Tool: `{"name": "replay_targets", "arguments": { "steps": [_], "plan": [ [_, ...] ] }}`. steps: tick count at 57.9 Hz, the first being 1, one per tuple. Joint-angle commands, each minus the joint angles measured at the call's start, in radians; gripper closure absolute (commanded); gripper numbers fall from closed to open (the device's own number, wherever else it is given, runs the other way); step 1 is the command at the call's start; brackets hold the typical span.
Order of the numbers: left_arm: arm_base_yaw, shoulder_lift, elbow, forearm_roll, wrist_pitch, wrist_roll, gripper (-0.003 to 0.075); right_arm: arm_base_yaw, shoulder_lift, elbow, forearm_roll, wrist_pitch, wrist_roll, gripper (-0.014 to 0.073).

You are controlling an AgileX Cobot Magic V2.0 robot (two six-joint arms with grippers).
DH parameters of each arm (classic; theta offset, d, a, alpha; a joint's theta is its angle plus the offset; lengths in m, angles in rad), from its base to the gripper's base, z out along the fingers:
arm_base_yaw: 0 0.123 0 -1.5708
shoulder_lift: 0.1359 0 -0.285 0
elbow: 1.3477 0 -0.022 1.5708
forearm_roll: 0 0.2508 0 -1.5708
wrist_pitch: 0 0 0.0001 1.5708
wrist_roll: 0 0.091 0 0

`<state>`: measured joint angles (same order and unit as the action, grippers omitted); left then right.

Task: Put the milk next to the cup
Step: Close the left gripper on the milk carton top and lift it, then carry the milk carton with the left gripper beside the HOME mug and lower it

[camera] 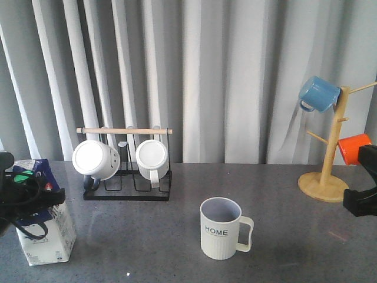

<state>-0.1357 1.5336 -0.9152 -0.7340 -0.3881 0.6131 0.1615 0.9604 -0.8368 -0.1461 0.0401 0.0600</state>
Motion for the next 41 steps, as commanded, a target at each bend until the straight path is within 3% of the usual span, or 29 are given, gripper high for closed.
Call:
{"name": "replay_targets", "arguments": {
  "steps": [1,17,32,41],
  "plan": [
    [-0.006,-0.083,-0.035,0.012,-0.06,-0.007,0.0727,-0.007,-0.01,-0.032,-0.007,-0.068,-0.003,0.0602],
    [-0.095,-0.207,-0.035,-0.006,-0.12,0.028,0.0723,-0.007,-0.01,-0.032,-0.007,-0.068,-0.003,0.0602],
    [-0.348,-0.158,-0.123,-0.333,-0.238,0.351,0.0717,-0.007,-0.01,-0.032,-0.007,-0.068,-0.003,0.0602],
    [-0.491,-0.052,-0.226,-0.482,-0.264,0.45,0.0717,-0.007,-0.01,-0.032,-0.007,-0.068,-0.003,0.0602]
  ]
}}
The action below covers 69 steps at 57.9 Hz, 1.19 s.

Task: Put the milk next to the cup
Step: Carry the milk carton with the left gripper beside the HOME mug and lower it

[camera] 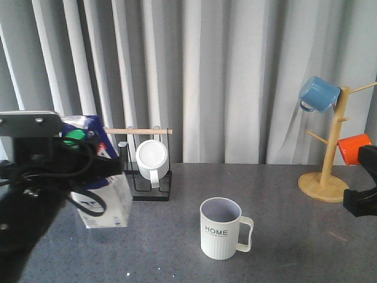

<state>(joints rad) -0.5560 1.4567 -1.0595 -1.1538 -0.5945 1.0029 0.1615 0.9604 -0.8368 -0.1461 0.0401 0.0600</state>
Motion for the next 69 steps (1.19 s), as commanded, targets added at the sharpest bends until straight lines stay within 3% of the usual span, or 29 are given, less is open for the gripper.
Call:
{"name": "replay_targets", "arguments": {
  "steps": [1,21,43,69],
  "plan": [
    [-0.086,0.04,-0.095,-0.077,-0.062,0.061,0.0717,-0.007,-0.01,-0.032,-0.007,-0.068,-0.003,0.0602],
    [-0.235,0.293,-0.311,-0.23,-0.179,0.24,0.0716,-0.007,-0.01,-0.032,-0.007,-0.068,-0.003,0.0602],
    [-0.245,0.406,-0.425,-0.242,-0.161,0.242,0.0716,-0.007,-0.01,-0.032,-0.007,-0.068,-0.003,0.0602],
    [-0.242,0.452,-0.425,-0.249,-0.201,0.242,0.0716,-0.007,-0.01,-0.032,-0.007,-0.068,-0.003,0.0602]
  ]
}}
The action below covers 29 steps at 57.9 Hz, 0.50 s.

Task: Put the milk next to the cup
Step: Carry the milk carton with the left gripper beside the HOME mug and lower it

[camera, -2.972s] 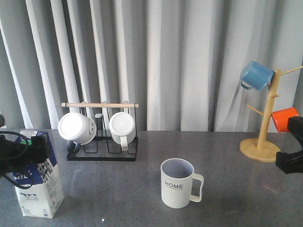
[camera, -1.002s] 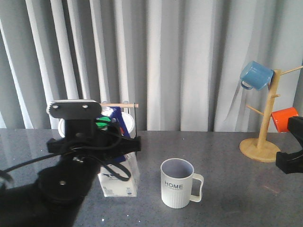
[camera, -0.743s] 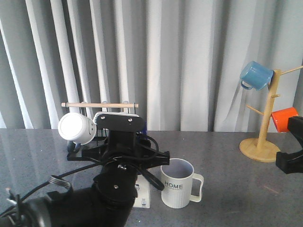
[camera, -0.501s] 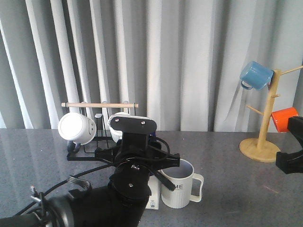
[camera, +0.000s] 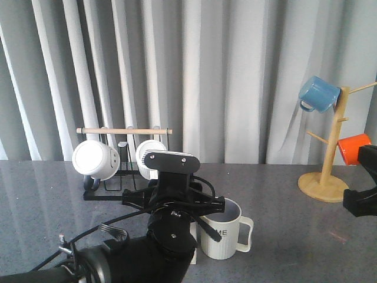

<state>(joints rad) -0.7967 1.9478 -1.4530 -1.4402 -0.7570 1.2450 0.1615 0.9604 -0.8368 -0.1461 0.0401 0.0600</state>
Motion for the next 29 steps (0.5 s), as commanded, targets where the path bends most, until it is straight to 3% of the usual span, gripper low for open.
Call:
{"name": "replay_targets", "arguments": {
  "steps": [1,29],
  "plan": [
    [-0.001,-0.037,-0.031,0.038,-0.039,0.0,0.0716,-0.007,-0.01,-0.032,-0.007,-0.068,-0.003,0.0602],
    [0.001,-0.031,-0.031,0.038,-0.038,-0.001,0.0716,-0.007,-0.01,-0.032,-0.007,-0.068,-0.003,0.0602]
  ]
}}
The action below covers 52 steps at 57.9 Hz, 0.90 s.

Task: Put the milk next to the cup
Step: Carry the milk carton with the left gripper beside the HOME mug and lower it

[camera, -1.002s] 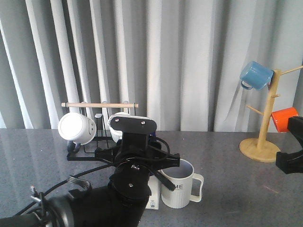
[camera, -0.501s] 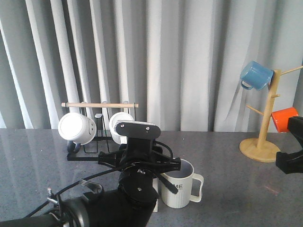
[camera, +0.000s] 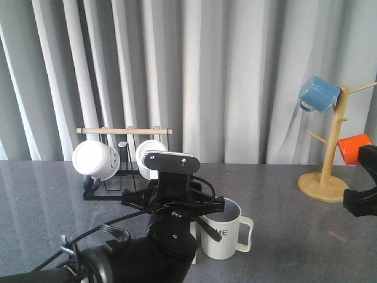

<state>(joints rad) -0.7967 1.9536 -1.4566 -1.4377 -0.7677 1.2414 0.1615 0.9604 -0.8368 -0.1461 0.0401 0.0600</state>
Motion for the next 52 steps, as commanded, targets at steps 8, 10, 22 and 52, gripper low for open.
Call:
{"name": "replay_targets", "arguments": {
  "steps": [8,10,22,52],
  "plan": [
    [0.001,-0.037,-0.028,0.034,-0.027,0.001,0.0711,-0.007,-0.01,-0.032,-0.007,-0.068,-0.003,0.0602],
    [0.001,-0.037,-0.028,0.031,-0.028,0.001,0.0701,-0.007,-0.01,-0.032,-0.007,-0.068,-0.003,0.0602],
    [0.004,-0.038,-0.028,0.008,-0.035,0.004,0.0409,-0.007,-0.01,-0.032,-0.007,-0.068,-0.003,0.0602],
    [-0.003,-0.186,-0.028,-0.017,-0.022,0.082,0.0047,-0.007,-0.01,-0.032,-0.007,-0.068,-0.003,0.0602]
  ]
}}
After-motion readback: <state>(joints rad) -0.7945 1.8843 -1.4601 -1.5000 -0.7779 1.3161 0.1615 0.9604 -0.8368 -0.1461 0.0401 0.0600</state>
